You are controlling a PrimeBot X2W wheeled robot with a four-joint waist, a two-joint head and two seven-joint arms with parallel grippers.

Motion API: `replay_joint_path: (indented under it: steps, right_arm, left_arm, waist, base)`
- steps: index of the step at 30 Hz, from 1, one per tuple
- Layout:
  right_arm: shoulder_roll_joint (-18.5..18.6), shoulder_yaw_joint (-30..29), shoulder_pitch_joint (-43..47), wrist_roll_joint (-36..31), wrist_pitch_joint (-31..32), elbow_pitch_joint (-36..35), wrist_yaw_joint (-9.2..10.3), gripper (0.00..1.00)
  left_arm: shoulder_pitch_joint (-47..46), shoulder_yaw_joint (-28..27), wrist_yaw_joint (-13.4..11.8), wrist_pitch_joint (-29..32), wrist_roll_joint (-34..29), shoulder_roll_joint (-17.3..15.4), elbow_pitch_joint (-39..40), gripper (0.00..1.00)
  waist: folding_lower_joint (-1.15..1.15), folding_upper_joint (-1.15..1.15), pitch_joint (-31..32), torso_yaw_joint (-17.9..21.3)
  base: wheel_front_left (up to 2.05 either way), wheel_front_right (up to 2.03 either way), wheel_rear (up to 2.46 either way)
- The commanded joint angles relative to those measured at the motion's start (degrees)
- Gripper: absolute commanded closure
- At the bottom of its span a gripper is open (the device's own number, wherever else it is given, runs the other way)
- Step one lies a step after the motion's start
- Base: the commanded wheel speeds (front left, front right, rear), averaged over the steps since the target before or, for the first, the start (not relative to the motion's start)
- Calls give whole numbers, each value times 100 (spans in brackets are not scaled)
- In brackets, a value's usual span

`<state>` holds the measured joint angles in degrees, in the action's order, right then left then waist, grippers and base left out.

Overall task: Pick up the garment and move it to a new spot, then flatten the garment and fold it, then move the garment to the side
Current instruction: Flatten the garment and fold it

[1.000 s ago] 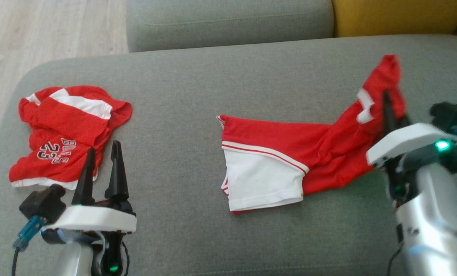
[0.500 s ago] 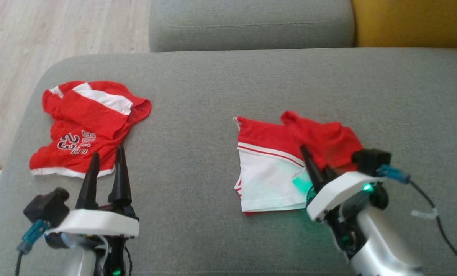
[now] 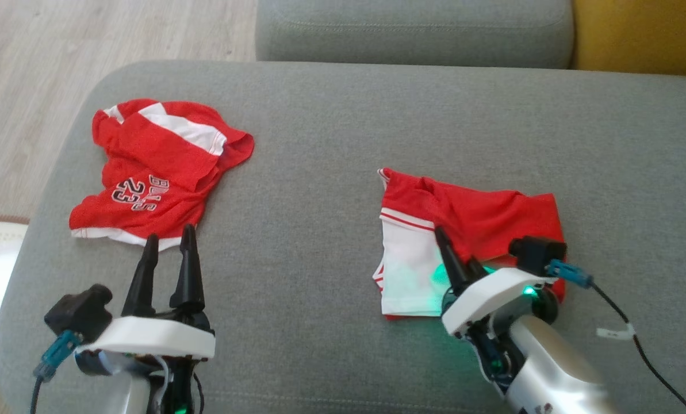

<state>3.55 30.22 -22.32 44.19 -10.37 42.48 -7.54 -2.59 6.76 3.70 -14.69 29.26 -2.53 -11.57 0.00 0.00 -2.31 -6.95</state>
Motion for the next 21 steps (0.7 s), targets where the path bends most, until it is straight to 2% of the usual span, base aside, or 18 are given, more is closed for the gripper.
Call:
replay_joint_path:
  steps: [1,5,6,7,13,17,21]
  right_arm:
    - [-67,309,-270,180,-149,-34,5,100]
    - [-67,685,-378,402,-237,104,5,100]
    - [-67,821,-403,481,-265,109,5,53]
    - [-67,925,-419,558,-290,150,5,0]
    - [-67,1683,-462,1178,-328,130,5,0]
    - [-67,2003,-648,1603,-339,126,5,0]
    - [-67,1901,-951,1617,-387,298,5,0]
  left_arm:
    - [-272,-130,-30,-30,31,-35,157,0]
    - [-289,-101,-35,-30,37,-35,149,0]
    - [-296,-94,-38,-30,39,-35,143,0]
    - [-303,-91,-42,-30,42,-35,138,0]
    - [-341,-63,-58,-30,64,-35,106,0]
    - [-297,-150,-83,-30,63,-35,98,0]
    - [-270,-236,-81,-30,61,-35,134,0]
  waist:
    - [0,0,-62,-57]
    - [0,0,-103,-110]
    - [0,0,-116,-126]
    - [0,0,-125,-139]
    - [0,0,-155,-190]
    - [0,0,-89,-88]
    - [0,0,1,92]
  base:
    - [0,0,0]
    - [0,0,0]
    - [0,0,0]
    - [0,0,0]
    - [0,0,0]
    - [0,0,0]
    - [0,0,0]
